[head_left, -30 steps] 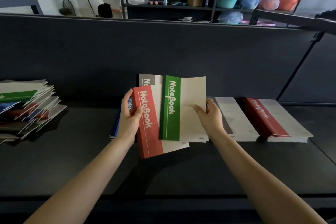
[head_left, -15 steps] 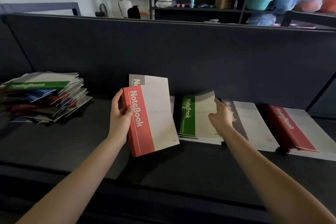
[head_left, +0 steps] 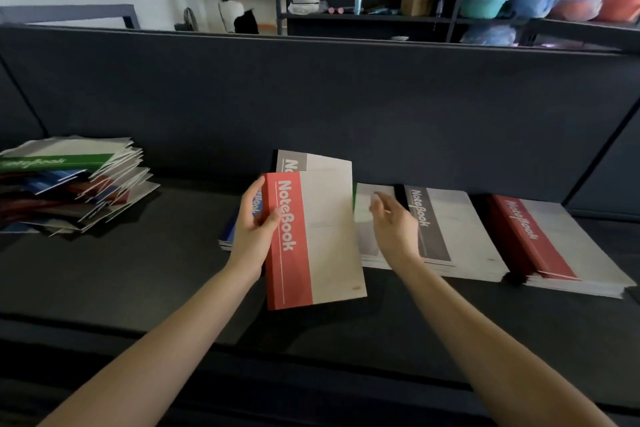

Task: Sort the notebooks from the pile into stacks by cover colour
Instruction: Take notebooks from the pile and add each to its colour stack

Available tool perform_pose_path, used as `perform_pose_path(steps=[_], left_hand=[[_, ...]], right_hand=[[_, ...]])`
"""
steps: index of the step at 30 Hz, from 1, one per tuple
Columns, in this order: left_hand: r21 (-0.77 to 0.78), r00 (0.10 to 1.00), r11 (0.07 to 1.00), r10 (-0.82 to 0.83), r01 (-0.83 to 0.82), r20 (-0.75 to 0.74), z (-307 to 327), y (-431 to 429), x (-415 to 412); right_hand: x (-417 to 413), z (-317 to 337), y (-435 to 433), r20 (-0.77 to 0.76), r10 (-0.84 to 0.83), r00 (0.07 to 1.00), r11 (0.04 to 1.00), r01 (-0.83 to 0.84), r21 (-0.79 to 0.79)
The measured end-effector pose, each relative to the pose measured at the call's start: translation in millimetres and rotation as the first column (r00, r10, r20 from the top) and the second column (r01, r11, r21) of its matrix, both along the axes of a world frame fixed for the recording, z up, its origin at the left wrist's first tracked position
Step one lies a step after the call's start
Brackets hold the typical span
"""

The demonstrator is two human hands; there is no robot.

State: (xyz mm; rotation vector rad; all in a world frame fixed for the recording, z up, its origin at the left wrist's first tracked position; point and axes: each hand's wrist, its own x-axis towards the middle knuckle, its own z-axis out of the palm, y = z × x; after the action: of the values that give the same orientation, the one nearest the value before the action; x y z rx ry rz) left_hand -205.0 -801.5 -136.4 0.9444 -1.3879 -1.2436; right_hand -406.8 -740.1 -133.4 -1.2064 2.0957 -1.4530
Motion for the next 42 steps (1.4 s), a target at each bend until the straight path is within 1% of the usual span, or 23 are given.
perform_pose_path(steps=[1,3,7,10,13,16,18,20,25,28,31,34,38,39,42], left_hand=[[-0.001,1.000,1.000,-0.002,0.002,-0.022,0,2,-9],[0.001,0.998,1.000,-0.023,0.023,-0.051,1,7,-28],[0.002,0.995,0.996,-0.088,0.089,-0.037,0,21,-68],[0.007,0.984,0.987,-0.162,0.163,-0.071,-1,34,-95],[0.024,0.965,0.966,-0.255,0.257,-0.067,-1,47,-121],[0.085,0.920,0.917,-0.383,0.390,-0.087,1,62,-145],[0.098,0.884,0.879,-0.463,0.467,-0.066,0,72,-159],[0.088,0.864,0.859,-0.502,0.504,-0.044,-2,78,-171],[0.096,0.847,0.842,-0.531,0.531,-0.028,2,90,-197],[0.079,0.866,0.864,-0.499,0.497,0.009,6,90,-205],[0.026,0.908,0.917,-0.398,0.399,0.133,8,80,-207],[0.043,0.888,0.929,-0.363,0.367,0.283,9,71,-206],[0.066,0.876,0.948,-0.314,0.312,0.367,8,69,-206],[0.041,0.874,0.956,-0.281,0.290,0.396,7,69,-206],[-0.121,0.846,0.964,-0.144,0.238,0.514,4,62,-210]], right_hand=[[3,0,7,0.055,0.017,0.998,1.000,-0.017,-0.012],[4,-2,20,0.105,0.048,0.993,0.999,-0.048,-0.005],[-14,-3,44,0.114,0.049,0.992,0.997,-0.056,0.060],[-37,-1,65,0.121,-0.001,0.993,0.999,-0.003,0.035],[-59,2,87,0.087,-0.085,0.993,0.996,0.085,-0.002],[-79,5,107,0.160,-0.171,0.972,0.983,0.180,-0.043],[-93,5,118,0.201,-0.223,0.954,0.969,0.240,-0.063],[-107,4,125,0.208,-0.267,0.941,0.955,0.287,-0.075],[-133,6,138,0.168,-0.335,0.927,0.934,0.350,-0.073],[-148,9,139,0.174,-0.367,0.914,0.920,0.384,-0.074],[-167,16,138,0.181,-0.399,0.899,0.907,0.416,-0.065],[-182,15,139,0.138,-0.380,0.915,0.923,0.384,-0.008],[-198,11,141,0.135,-0.403,0.905,0.915,0.403,0.028],[-202,13,142,0.130,-0.419,0.899,0.908,0.419,0.026],[-219,17,147,0.115,-0.463,0.879,0.886,0.464,0.026]])
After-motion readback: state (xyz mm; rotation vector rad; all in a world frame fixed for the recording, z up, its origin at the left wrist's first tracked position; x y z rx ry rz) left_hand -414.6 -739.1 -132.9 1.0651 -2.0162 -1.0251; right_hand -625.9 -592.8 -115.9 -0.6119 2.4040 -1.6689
